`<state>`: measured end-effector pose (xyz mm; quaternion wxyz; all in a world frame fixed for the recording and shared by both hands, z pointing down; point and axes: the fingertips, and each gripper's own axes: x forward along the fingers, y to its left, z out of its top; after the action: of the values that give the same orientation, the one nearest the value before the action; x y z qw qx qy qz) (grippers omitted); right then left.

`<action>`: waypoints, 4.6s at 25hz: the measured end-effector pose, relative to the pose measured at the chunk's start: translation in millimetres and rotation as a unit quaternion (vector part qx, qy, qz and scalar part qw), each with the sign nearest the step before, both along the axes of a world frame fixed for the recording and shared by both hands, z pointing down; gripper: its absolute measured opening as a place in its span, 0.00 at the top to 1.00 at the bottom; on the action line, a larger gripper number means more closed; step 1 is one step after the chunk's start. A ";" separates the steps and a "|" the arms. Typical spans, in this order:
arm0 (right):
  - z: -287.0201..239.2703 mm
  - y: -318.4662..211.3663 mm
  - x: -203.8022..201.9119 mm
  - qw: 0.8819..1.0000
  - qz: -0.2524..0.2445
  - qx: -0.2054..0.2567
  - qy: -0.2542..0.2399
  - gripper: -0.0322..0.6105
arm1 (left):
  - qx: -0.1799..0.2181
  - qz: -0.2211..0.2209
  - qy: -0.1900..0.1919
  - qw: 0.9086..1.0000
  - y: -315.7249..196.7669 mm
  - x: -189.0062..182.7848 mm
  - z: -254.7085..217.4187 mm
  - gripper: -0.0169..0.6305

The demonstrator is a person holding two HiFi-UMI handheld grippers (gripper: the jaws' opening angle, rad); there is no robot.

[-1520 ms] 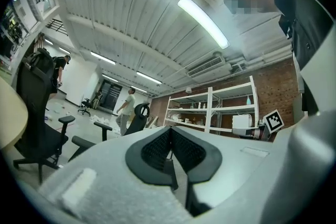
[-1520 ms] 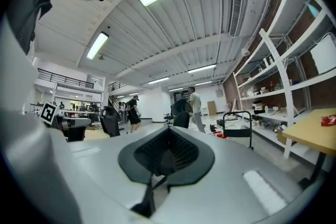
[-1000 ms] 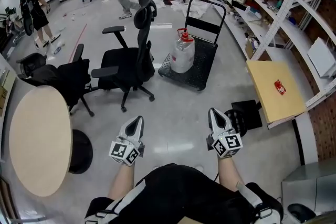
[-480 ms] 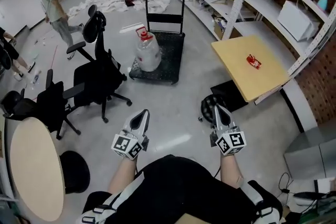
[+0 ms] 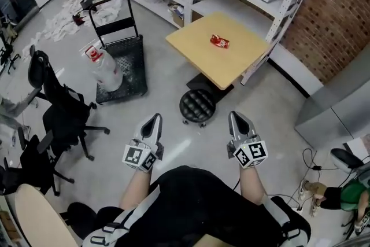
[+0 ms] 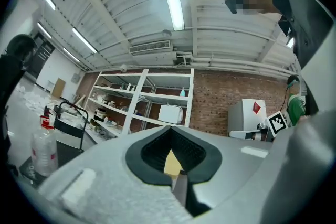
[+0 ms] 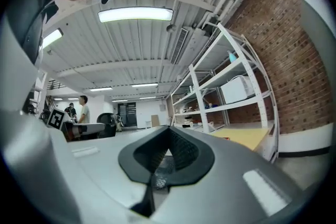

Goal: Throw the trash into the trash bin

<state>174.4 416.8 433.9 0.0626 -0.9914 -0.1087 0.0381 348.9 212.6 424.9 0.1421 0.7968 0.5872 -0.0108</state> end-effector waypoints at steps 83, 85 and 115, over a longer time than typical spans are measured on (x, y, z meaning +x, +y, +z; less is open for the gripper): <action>235.5 473.9 356.0 0.913 -0.243 -0.055 -0.323 0.43 | 0.142 -0.072 -0.061 0.985 473.5 187.4 87.6 0.97; 249.1 473.7 363.6 0.904 -0.255 -0.062 -0.338 0.41 | 0.157 -0.087 -0.065 0.982 465.7 186.8 92.5 0.97; 236.1 474.0 370.5 0.899 -0.273 -0.092 -0.329 0.47 | 0.128 -0.122 -0.059 0.982 476.2 177.0 70.7 0.97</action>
<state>544.9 890.8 670.0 -0.0606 -0.9394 0.1563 -0.2992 525.9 688.8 495.6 0.0712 0.8732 0.4728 0.0942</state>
